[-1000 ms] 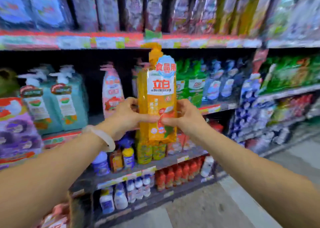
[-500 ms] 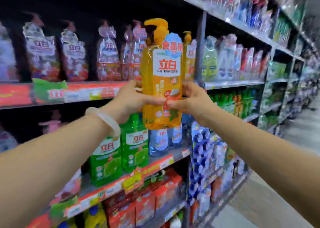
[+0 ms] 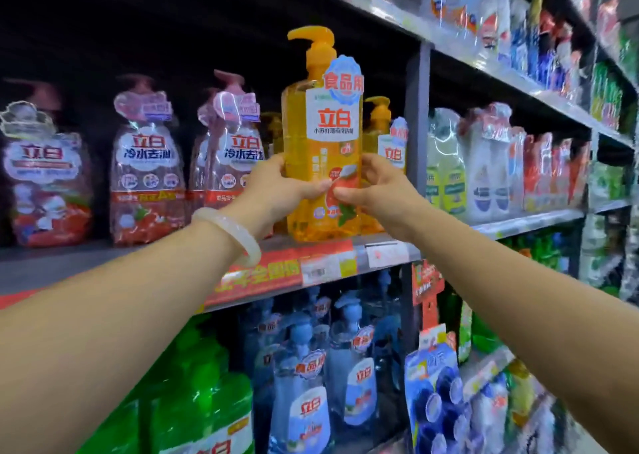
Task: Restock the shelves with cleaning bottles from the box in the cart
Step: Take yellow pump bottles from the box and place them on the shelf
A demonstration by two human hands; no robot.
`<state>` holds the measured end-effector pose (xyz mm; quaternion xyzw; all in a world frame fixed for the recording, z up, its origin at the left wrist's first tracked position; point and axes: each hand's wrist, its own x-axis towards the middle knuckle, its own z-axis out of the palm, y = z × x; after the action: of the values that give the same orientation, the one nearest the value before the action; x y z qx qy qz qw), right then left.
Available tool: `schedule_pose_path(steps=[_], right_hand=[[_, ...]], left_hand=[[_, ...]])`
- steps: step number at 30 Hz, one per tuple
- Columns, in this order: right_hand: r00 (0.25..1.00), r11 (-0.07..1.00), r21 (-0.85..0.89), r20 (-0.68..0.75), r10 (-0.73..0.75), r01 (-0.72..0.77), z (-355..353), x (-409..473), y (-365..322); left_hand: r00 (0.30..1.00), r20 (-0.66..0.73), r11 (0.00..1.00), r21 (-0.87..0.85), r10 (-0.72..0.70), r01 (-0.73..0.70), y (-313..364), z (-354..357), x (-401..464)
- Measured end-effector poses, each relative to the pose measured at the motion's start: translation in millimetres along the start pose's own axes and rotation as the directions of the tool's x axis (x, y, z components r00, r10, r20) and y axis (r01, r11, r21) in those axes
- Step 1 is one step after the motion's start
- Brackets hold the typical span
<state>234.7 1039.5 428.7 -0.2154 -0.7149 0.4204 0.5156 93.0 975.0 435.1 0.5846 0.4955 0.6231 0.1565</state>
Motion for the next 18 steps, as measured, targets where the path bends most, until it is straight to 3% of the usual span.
schedule_pose_path(steps=[9, 11, 14, 16, 18], right_hand=[[0.987, 1.0, 0.001, 0.157, -0.009, 0.008, -13, 61, 62], [0.988, 0.984, -0.148, 0.13, -0.083, 0.102, -18, 66, 66], [0.971, 0.846, -0.477, 0.131, -0.202, 0.241, -31, 64, 62], [0.957, 0.75, -0.609, 0.055, -0.285, 0.258, -43, 62, 64], [0.934, 0.722, -0.657, -0.078, -0.35, 0.215, -56, 62, 71]], left_hand=[[0.989, -0.125, 0.986, 0.135, -0.083, 0.1, -47, 22, 48], [0.991, -0.111, 0.976, 0.198, -0.07, 0.091, -51, 22, 50], [0.983, -0.136, 0.974, 0.171, -0.123, 0.146, -55, 22, 49], [0.972, -0.161, 0.974, 0.12, -0.169, 0.19, -55, 25, 46], [0.967, -0.174, 0.976, 0.08, -0.186, 0.202, -54, 29, 45]])
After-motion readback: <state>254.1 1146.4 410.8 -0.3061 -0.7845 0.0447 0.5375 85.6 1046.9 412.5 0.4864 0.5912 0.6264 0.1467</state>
